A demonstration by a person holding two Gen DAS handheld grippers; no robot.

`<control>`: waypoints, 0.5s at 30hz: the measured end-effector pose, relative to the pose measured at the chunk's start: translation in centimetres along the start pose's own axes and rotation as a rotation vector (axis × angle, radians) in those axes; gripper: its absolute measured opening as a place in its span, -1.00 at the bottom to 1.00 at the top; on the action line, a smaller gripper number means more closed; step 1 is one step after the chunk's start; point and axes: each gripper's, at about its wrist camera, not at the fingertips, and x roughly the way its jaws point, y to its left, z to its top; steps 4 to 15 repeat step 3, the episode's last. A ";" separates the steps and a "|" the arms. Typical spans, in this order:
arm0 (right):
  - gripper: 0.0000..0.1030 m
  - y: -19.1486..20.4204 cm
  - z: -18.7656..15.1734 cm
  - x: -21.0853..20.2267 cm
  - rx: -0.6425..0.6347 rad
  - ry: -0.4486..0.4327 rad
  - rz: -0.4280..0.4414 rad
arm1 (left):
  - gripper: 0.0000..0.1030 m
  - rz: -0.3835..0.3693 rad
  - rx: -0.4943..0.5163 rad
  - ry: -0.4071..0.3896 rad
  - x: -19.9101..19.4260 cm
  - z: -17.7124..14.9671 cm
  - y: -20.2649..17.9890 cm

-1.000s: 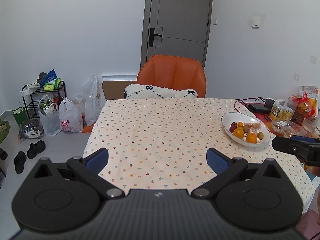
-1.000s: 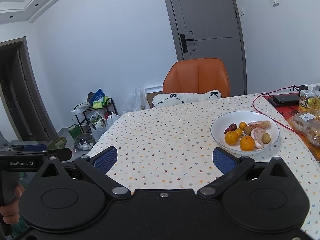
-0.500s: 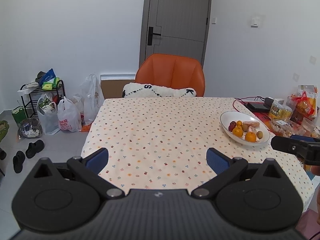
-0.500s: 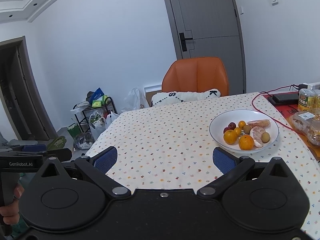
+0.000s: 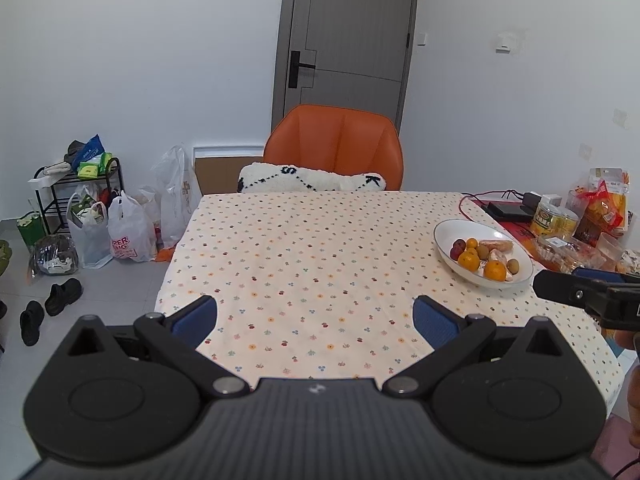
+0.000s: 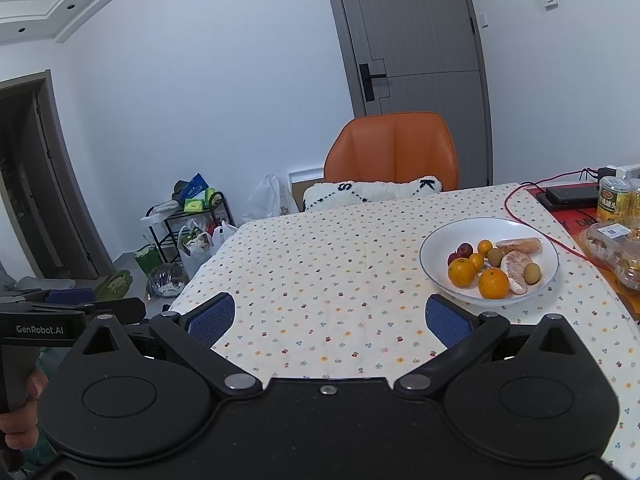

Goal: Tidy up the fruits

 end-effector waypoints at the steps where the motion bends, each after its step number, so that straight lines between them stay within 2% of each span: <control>1: 1.00 0.0 0.0 0.0 0.001 0.001 -0.001 | 1.00 -0.002 0.001 0.001 0.0 0.0 -0.1; 15: 1.00 0.0 0.0 0.1 0.001 0.002 -0.002 | 1.00 -0.006 0.004 0.003 0.1 -0.1 -0.1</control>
